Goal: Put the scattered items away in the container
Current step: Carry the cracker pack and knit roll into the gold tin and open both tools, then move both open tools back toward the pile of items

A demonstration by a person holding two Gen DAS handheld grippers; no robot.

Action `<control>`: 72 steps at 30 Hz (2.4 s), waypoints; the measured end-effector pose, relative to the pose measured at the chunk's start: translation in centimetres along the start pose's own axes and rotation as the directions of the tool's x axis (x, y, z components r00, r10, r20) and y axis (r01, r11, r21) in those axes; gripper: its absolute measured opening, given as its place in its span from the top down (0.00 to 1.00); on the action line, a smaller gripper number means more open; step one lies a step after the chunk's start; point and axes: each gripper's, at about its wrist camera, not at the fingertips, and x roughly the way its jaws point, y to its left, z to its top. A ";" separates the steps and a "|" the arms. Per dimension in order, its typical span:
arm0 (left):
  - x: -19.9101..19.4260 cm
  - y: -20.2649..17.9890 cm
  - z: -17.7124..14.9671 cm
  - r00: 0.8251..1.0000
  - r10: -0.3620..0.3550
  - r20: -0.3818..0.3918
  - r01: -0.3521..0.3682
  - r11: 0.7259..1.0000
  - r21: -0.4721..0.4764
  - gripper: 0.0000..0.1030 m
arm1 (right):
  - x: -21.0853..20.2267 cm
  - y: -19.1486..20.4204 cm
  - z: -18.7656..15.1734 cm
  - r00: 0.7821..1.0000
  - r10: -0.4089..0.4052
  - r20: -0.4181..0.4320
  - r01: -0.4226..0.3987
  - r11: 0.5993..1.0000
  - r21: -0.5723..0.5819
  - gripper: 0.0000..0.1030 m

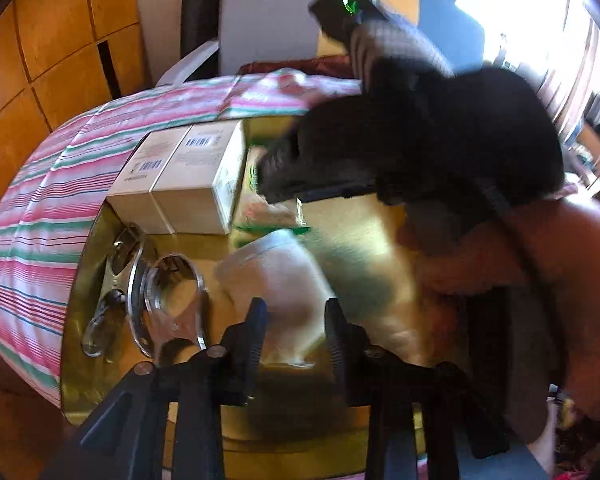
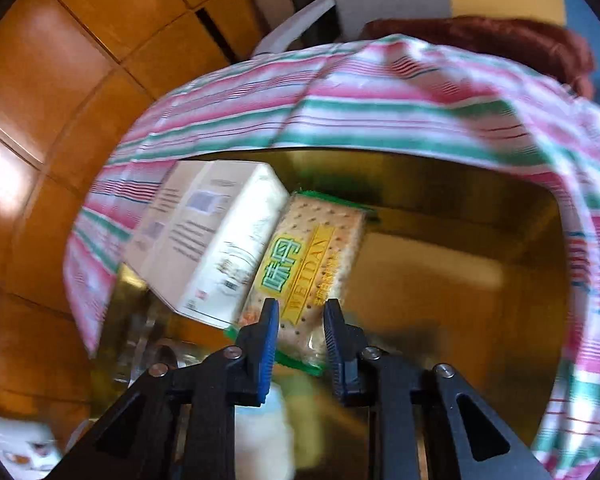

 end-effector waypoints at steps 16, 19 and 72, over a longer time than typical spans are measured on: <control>-3.6 1.0 -0.5 0.993 0.033 0.112 -0.011 0.982 -0.190 0.73 | -12.4 -2.3 -6.5 0.960 0.002 0.280 0.004 1.000 -0.020 0.56; -4.5 -0.5 -0.5 0.988 -0.001 0.152 0.032 0.979 -0.200 0.73 | -14.9 -4.8 -8.3 0.943 -0.060 0.328 0.052 0.998 0.033 0.55; -6.4 -10.1 -2.5 0.981 -0.114 0.155 0.125 0.990 -0.063 0.71 | -16.7 -20.1 -6.7 0.927 -0.254 0.274 0.256 0.966 0.031 0.37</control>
